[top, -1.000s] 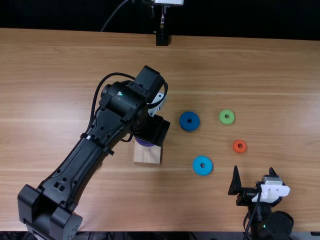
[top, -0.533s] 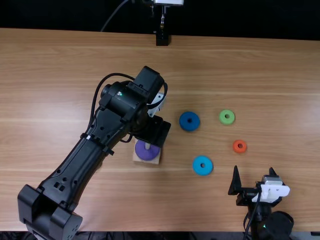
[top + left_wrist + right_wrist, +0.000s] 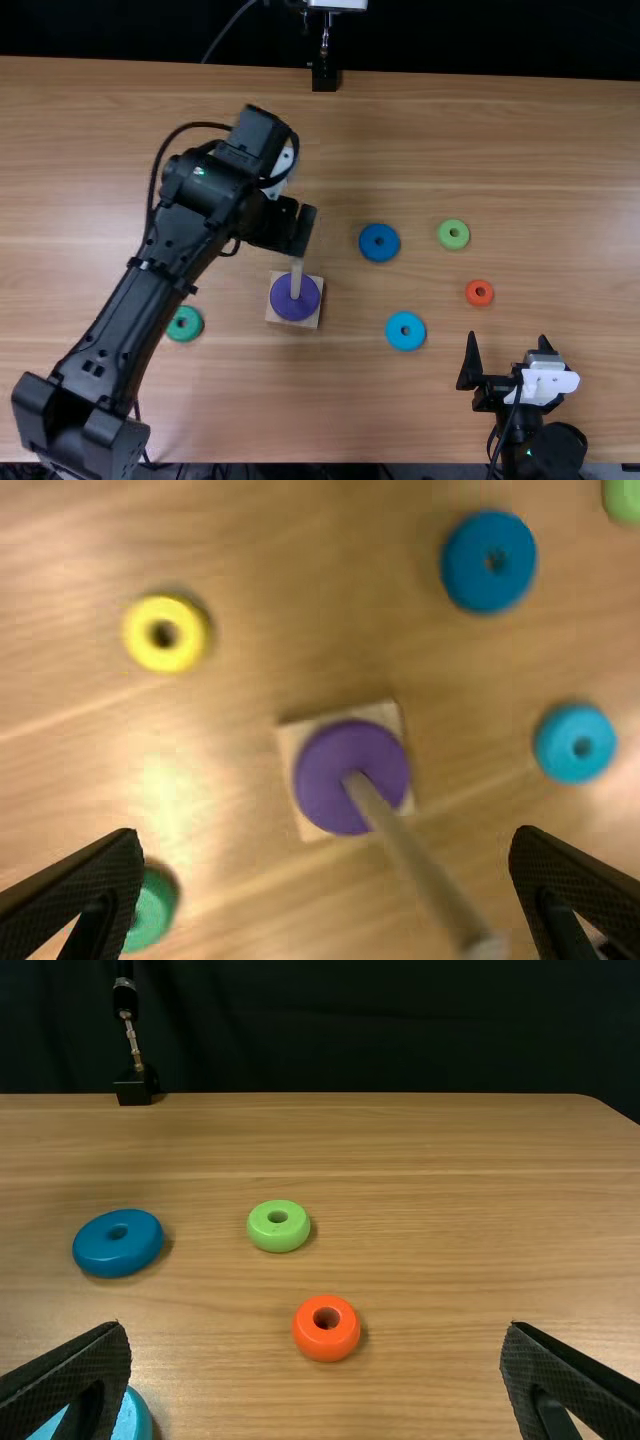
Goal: Build the Hanoi tower: stack the rings onto the peg from bottom to top in this color order: purple, dark blue, light blue, dark green, light green, yellow, orange.
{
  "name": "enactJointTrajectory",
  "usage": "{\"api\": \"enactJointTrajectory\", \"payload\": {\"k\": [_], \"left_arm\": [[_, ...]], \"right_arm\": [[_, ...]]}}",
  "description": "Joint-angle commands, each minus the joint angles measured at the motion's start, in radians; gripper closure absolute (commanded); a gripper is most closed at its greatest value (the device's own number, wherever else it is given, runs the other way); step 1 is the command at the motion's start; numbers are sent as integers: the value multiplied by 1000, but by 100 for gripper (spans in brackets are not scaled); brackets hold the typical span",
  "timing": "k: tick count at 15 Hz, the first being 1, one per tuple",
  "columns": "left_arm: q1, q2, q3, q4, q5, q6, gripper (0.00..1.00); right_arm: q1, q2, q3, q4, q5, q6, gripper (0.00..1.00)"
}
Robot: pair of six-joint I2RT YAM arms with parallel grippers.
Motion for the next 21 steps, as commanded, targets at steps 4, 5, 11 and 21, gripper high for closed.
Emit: {"api": "enactJointTrajectory", "payload": {"k": [4,5,11,21], "left_arm": [[225,-238,-158,65,-26,-1,0],[280,-307,-260,146,-26,1,0],[398,-759,-934,864,-26,4,0],[388,-1591,-1663,1006,-153,2,0]], "right_arm": [[-12,-13,-70,-71,7,3,0],[-12,-13,-70,-73,7,3,0],[-12,-13,-70,-71,7,3,0],[-12,-13,-68,-71,7,3,0]]}}
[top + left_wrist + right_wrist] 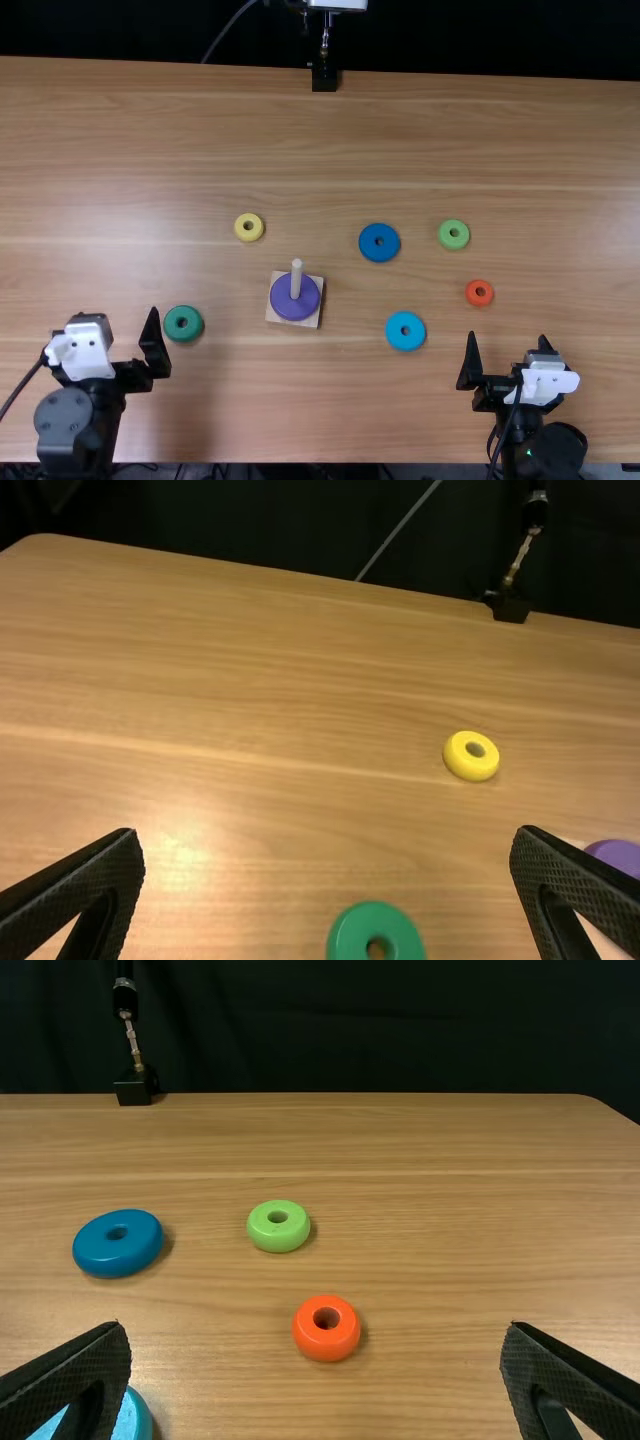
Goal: Build the Hanoi tower: stack the rings onto the peg from bottom to top in this color order: purple, dark blue, light blue, dark green, light green, yellow, orange.
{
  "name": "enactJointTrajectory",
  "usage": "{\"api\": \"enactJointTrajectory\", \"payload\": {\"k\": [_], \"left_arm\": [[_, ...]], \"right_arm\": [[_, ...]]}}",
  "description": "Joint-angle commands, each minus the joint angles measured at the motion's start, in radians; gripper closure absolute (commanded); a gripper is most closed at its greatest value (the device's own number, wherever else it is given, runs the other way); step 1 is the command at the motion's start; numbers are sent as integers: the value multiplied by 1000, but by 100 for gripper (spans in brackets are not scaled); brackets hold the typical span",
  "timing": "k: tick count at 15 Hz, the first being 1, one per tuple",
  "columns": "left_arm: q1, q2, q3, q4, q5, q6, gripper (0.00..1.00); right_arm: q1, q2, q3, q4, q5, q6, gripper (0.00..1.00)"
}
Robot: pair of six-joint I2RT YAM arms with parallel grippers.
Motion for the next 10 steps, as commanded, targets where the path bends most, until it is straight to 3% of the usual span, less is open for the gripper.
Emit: {"api": "enactJointTrajectory", "payload": {"k": [1,10], "left_arm": [[-13,-90,-77,5,-18,0,0],[-47,-300,-266,-28,-13,2,0]], "right_arm": [[-11,-13,-70,-74,7,4,0],[-11,-13,-68,-72,7,4,0]]}}
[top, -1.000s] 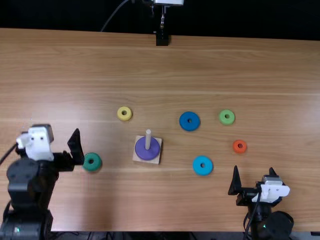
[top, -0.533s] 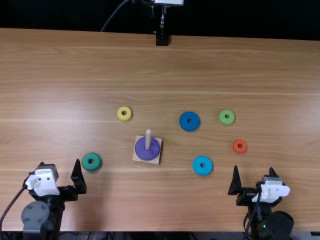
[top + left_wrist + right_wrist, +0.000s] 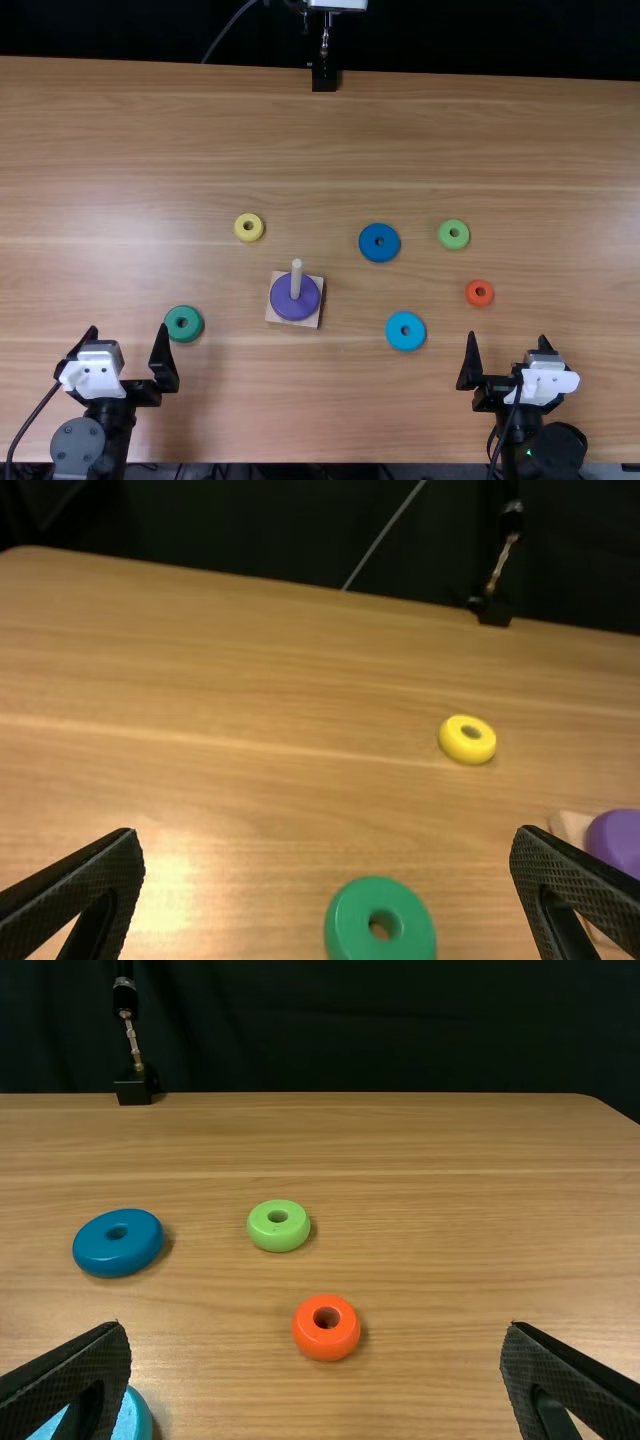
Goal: Build the Hanoi tower: stack the rings onto the peg from bottom to top in this color order: purple, dark blue, light blue, dark green, light green, yellow, orange.
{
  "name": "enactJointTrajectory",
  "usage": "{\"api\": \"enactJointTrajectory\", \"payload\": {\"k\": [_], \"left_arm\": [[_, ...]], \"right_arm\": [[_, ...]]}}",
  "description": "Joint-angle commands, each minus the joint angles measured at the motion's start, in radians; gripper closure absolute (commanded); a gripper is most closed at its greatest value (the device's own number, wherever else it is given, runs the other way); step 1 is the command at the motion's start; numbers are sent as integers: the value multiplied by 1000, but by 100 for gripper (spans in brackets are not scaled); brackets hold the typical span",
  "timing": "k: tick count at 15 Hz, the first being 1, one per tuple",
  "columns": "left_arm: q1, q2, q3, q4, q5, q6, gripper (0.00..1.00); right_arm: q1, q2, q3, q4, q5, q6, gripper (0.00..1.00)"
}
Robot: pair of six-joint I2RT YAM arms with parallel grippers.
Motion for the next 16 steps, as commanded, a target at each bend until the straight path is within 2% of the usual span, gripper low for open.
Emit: {"api": "enactJointTrajectory", "payload": {"k": [1,3,4,5,6,7,8,10,11,16], "left_arm": [[-2,-34,-71,-94,0,0,0],[4,-34,-71,-138,16,0,0],[4,-34,-71,-136,44,7,0],[4,-34,-71,-136,86,44,0],[4,-34,-71,-138,105,111,0],[9,-34,-71,-142,108,182,0],[26,-34,-71,-140,108,234,0],[53,-34,-71,-154,108,238,0],[53,-34,-71,-158,99,238,0],[49,-34,-71,-199,95,236,0]], "right_arm": [[-11,-13,-70,-71,7,3,0],[-11,-13,-68,-71,7,3,0],[-11,-13,-70,-71,7,3,0],[-11,-13,-68,-71,7,3,0],[-11,-13,-68,-71,7,3,0],[-11,-13,-68,-71,7,3,0],[-11,-13,-70,-71,7,3,0],[-11,-13,-70,-71,7,3,0],[-11,-13,-68,-71,7,3,0],[-11,-13,-68,-71,7,3,0]]}}
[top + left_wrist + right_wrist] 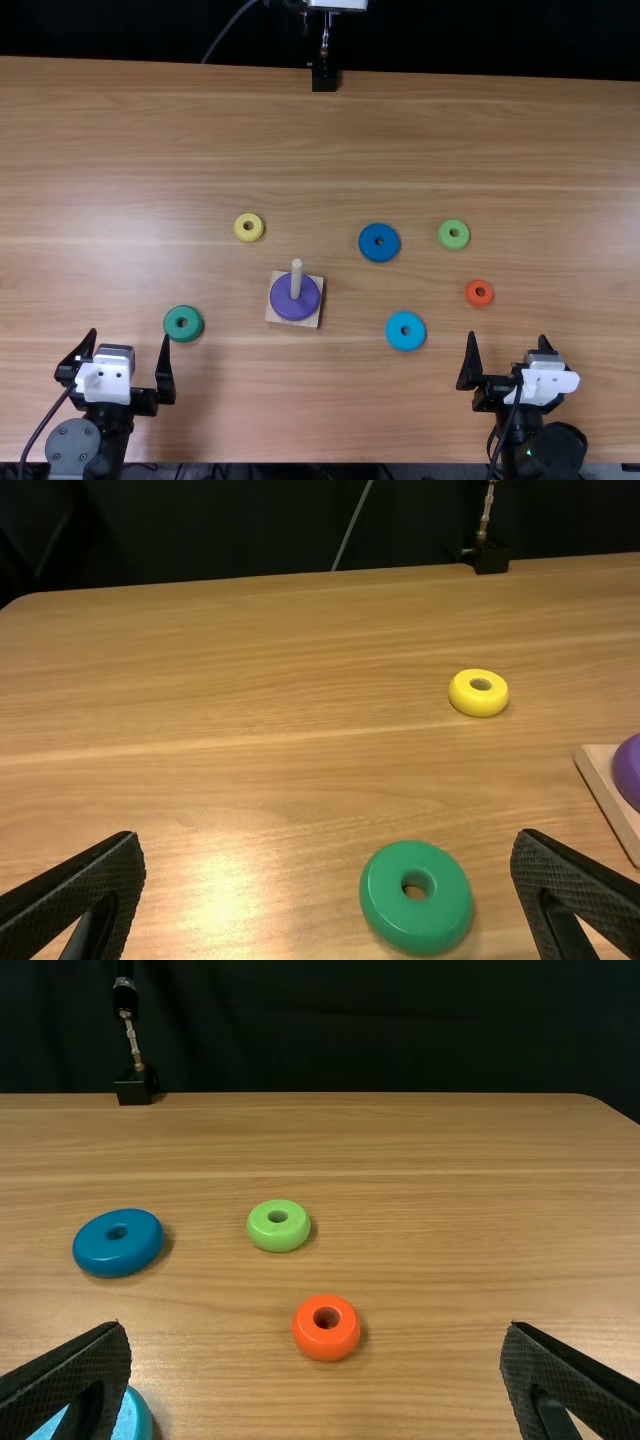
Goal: Build the Hanoi tower: stack the rings onto the peg from bottom to top in this color order: purple, dark blue, light blue, dark green, light green, yellow, orange.
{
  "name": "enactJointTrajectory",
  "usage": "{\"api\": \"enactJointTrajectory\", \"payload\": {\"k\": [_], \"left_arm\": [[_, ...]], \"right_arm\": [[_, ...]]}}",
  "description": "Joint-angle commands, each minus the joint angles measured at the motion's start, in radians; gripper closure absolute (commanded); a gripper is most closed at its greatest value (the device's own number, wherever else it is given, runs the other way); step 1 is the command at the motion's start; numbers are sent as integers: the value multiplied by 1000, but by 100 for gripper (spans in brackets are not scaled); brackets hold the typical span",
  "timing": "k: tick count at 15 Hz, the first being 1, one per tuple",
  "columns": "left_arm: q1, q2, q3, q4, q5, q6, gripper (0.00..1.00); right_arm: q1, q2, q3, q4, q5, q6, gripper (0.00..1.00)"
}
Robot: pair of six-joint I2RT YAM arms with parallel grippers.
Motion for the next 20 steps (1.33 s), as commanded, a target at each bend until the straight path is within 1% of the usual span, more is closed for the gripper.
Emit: {"api": "enactJointTrajectory", "payload": {"k": [1,3,18,20], "left_arm": [[1,-12,-97,-82,20,19,0],[1,-12,-97,-104,21,19,0],[1,-12,-97,-104,21,19,0],[1,-12,-97,-104,21,19,0]], "right_arm": [[-11,-13,-70,-71,7,4,0],[-11,-13,-68,-71,7,4,0],[-11,-13,-68,-71,7,4,0],[-10,-13,-68,-71,7,-1,0]]}}
